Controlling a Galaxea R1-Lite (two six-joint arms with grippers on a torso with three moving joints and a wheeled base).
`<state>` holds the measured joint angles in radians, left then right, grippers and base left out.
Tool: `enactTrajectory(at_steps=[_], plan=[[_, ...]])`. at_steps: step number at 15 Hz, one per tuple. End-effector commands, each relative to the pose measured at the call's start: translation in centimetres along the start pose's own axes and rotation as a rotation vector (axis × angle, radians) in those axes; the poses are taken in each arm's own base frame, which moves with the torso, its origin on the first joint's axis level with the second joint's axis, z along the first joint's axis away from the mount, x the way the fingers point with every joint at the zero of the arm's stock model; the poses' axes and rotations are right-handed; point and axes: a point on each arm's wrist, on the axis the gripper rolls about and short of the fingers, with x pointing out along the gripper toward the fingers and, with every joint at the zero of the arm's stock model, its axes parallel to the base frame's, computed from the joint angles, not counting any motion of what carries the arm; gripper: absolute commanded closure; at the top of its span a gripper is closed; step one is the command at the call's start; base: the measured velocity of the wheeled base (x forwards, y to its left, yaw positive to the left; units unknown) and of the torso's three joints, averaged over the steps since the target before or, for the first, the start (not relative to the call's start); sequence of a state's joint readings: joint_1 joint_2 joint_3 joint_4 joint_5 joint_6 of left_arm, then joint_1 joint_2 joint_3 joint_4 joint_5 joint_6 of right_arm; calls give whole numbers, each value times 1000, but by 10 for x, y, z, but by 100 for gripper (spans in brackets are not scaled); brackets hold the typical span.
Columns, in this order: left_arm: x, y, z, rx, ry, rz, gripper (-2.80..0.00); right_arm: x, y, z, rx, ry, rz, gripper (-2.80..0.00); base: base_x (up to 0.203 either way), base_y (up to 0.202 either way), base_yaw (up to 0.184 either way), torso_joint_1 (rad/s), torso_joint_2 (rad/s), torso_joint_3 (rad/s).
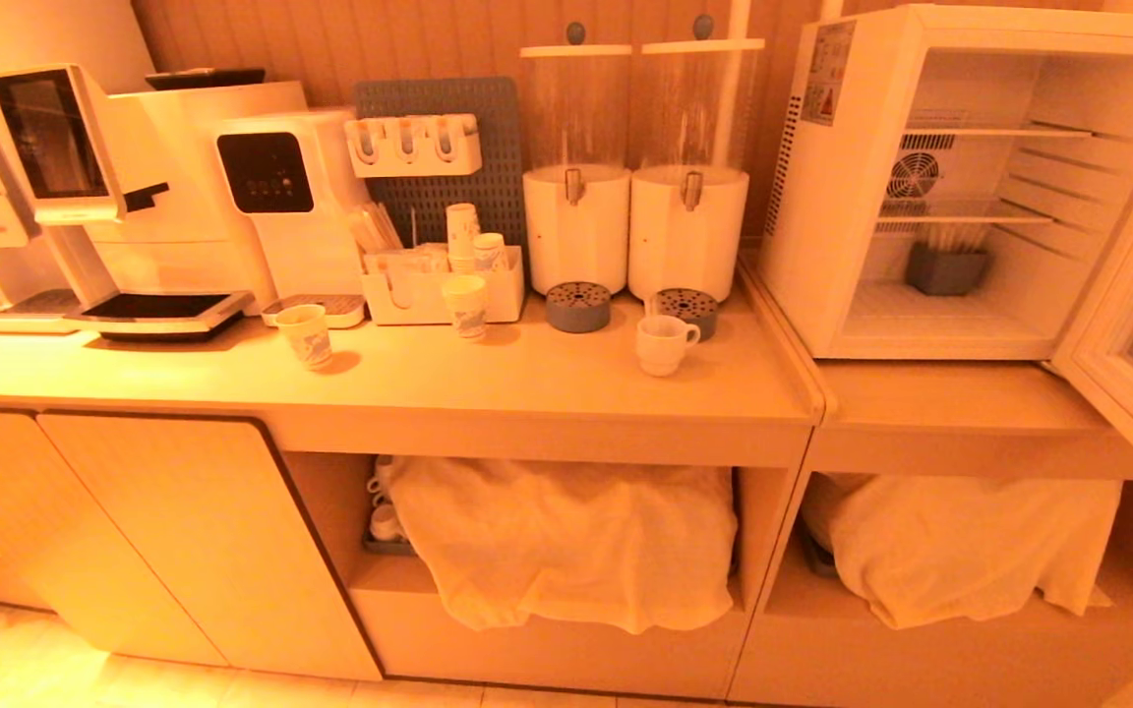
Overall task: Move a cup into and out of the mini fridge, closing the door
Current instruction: Put the ceramic cup in the freezer
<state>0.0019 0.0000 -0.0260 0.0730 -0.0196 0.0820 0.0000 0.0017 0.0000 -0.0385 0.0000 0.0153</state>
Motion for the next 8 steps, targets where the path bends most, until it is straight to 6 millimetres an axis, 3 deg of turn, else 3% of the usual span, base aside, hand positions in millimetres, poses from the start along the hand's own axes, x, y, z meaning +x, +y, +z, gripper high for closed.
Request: enactTrajectory(at_steps=[1,3,8], plan=[[0,0,0,1,0,-1,0,1,0,-4,0,15,0,-280,0,0,0,0,0,0],[0,0,0,1,0,-1,0,1,0,-4,0,15,0,-280,-1,102,-4,2,1,3],[0,0,0,-1,1,1,0,1,0,-4,0,15,0,-280,0,191,0,1,3,0]])
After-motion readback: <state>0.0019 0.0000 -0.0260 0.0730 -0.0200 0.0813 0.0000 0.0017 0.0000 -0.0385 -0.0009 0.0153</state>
